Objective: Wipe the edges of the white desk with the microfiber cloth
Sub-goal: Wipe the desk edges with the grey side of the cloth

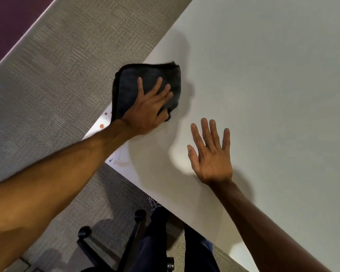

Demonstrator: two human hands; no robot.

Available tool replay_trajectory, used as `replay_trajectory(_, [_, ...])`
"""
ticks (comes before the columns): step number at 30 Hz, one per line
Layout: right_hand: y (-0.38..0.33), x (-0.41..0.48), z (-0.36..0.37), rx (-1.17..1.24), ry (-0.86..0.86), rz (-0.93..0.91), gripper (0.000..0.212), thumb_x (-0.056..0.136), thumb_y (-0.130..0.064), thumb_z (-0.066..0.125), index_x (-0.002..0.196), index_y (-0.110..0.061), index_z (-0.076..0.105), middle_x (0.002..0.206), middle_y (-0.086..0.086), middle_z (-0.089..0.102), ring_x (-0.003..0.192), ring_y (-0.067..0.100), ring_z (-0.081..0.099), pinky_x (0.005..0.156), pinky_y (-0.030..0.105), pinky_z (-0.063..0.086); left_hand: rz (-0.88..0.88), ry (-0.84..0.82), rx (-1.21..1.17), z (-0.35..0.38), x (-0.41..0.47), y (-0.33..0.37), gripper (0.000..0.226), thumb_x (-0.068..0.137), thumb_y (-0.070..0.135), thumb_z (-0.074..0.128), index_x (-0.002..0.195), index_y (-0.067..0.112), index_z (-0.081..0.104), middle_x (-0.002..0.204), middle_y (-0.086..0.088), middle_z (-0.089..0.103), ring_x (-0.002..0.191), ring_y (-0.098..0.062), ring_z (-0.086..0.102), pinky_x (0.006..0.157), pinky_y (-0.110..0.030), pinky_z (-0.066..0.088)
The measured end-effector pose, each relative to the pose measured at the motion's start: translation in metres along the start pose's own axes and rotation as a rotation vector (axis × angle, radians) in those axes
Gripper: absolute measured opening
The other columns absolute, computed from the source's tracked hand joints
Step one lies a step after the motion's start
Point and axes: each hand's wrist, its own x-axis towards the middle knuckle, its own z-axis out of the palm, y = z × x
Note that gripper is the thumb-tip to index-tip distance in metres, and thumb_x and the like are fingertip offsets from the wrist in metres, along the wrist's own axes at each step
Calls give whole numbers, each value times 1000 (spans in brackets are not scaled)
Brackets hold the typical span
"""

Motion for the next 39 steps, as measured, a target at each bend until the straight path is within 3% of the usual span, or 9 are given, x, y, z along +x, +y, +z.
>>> replay_trajectory(5, [-2,1,-4,-10,-19,12,68,107,-57,17,165,-24,5,174,6,-2,160,29,0,125,63,15,230,85,-3,20,-66,25,59,98,35,42,139,-6,55,150,-22,48,146,-42,35,110,-79,21])
replay_trajectory(10, [-2,1,-3,-20,-23,17,69,106,-57,16,165,-24,3,174,6,-4,160,29,-1,125,63,15,284,108,-37,37,-95,24,61,96,39,47,147,6,48,159,-13,38,152,-31,27,114,-75,17])
replay_trajectory(15, [-2,1,-1,3,-21,22,68,106,-58,15,165,-25,4,174,5,-3,161,28,-1,125,63,15,-87,54,104,36,-65,27,79,89,80,28,158,43,17,170,-10,2,156,-35,-1,104,-84,6])
replay_trajectory(22, [-2,0,1,1,28,17,67,107,-55,24,165,-24,10,174,5,1,161,28,3,125,62,16,-505,110,94,25,9,11,69,95,71,21,158,46,9,170,-10,2,155,-39,0,101,-88,5])
replay_trajectory(26, [-1,1,2,-5,47,2,65,108,-52,24,165,-23,10,174,7,3,160,28,5,125,62,16,-646,107,28,16,36,0,66,101,58,25,161,30,14,169,-11,7,156,-34,4,109,-81,11])
replay_trajectory(29, [-1,0,2,-1,31,6,65,108,-53,19,165,-24,8,174,6,1,161,28,3,125,62,15,-582,88,30,14,29,-3,64,105,48,28,159,15,23,167,-16,17,156,-28,10,117,-72,12])
replay_trajectory(32, [-2,0,0,2,20,4,66,107,-55,13,165,-24,7,174,6,-1,160,29,3,125,63,15,-373,40,42,11,-4,-7,67,103,45,30,155,3,34,162,-23,27,155,-30,18,120,-66,10])
replay_trajectory(36, [-2,0,-2,-5,11,15,67,107,-56,14,165,-25,5,174,5,-2,161,28,0,125,62,15,-156,136,-20,14,-58,9,64,99,39,41,138,-9,53,148,-32,45,143,-44,39,115,-72,24])
replay_trajectory(39, [-1,1,1,-3,24,15,68,106,-57,15,165,-25,5,174,5,-3,161,28,-1,126,62,13,-94,99,30,27,-94,29,65,96,40,41,137,-9,55,147,-33,45,140,-47,41,110,-74,30])
